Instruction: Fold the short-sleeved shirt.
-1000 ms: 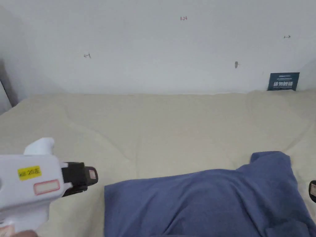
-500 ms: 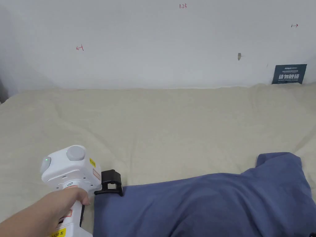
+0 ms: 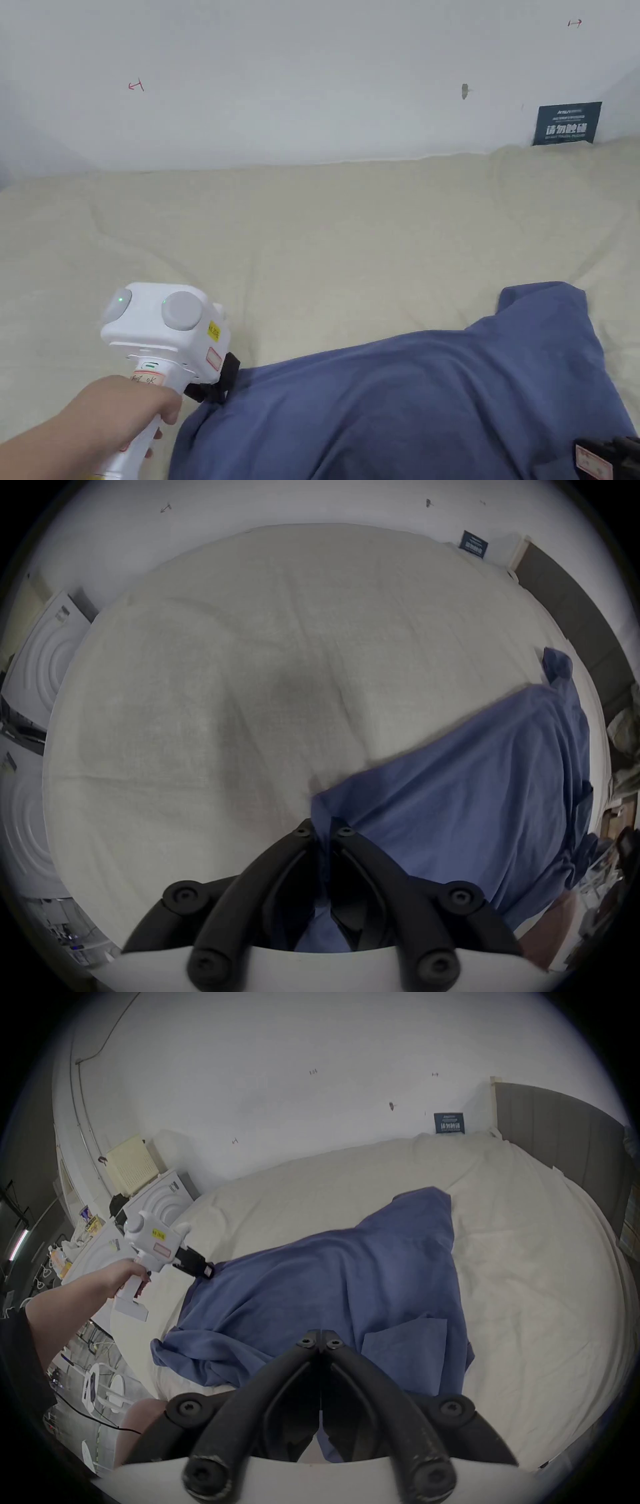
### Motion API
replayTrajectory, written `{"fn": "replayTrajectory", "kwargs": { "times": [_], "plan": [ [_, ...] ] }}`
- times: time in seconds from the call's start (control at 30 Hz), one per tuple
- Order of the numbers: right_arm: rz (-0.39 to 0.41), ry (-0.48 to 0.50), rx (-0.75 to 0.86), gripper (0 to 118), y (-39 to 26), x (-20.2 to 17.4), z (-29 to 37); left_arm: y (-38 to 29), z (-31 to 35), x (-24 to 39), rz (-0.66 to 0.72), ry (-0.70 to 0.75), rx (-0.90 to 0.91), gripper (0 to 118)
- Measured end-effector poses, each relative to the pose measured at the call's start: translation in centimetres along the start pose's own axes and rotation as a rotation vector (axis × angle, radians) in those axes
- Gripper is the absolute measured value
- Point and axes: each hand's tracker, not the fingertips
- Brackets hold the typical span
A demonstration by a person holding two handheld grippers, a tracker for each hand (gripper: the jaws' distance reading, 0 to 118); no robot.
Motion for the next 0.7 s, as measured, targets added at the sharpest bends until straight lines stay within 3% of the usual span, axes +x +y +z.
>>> {"fn": "replayTrajectory", "kwargs": {
  "times": [0.13,0.23,0.37,0.4,0.47,0.57,0.7],
  "plan": [
    [0.015,0.015,0.061,0,3.2,1.7,1.0,0.1,0.7,-2.7,0.115,-0.039,0.040,5],
    [0.003,-0.072,0.045,0,9.3,4.3,-0.5,-0.3,2.1,-3.2,0.054,0.078,0.105,5],
    [-0.144,-0.113,-0.146,0,15.9,7.9,-6.3,-1.6,3.1,-3.2,0.053,0.097,0.081,5],
    [-0.188,-0.128,-0.188,20,16.9,8.6,-8.1,-1.8,2.7,-3.5,0.054,0.102,0.077,5],
    [-0.269,-0.151,-0.264,87,18.0,9.9,-11.5,-2.1,2.5,-3.7,0.062,0.103,0.072,5],
    [-0.277,-0.199,-0.427,92,17.0,10.4,-15.7,-2.1,2.4,-4.3,0.083,0.089,0.070,5],
    [-0.282,-0.318,-0.482,92,15.4,11.7,-19.8,-1.7,1.8,-5.1,0.093,0.078,0.058,5]
  ]
}}
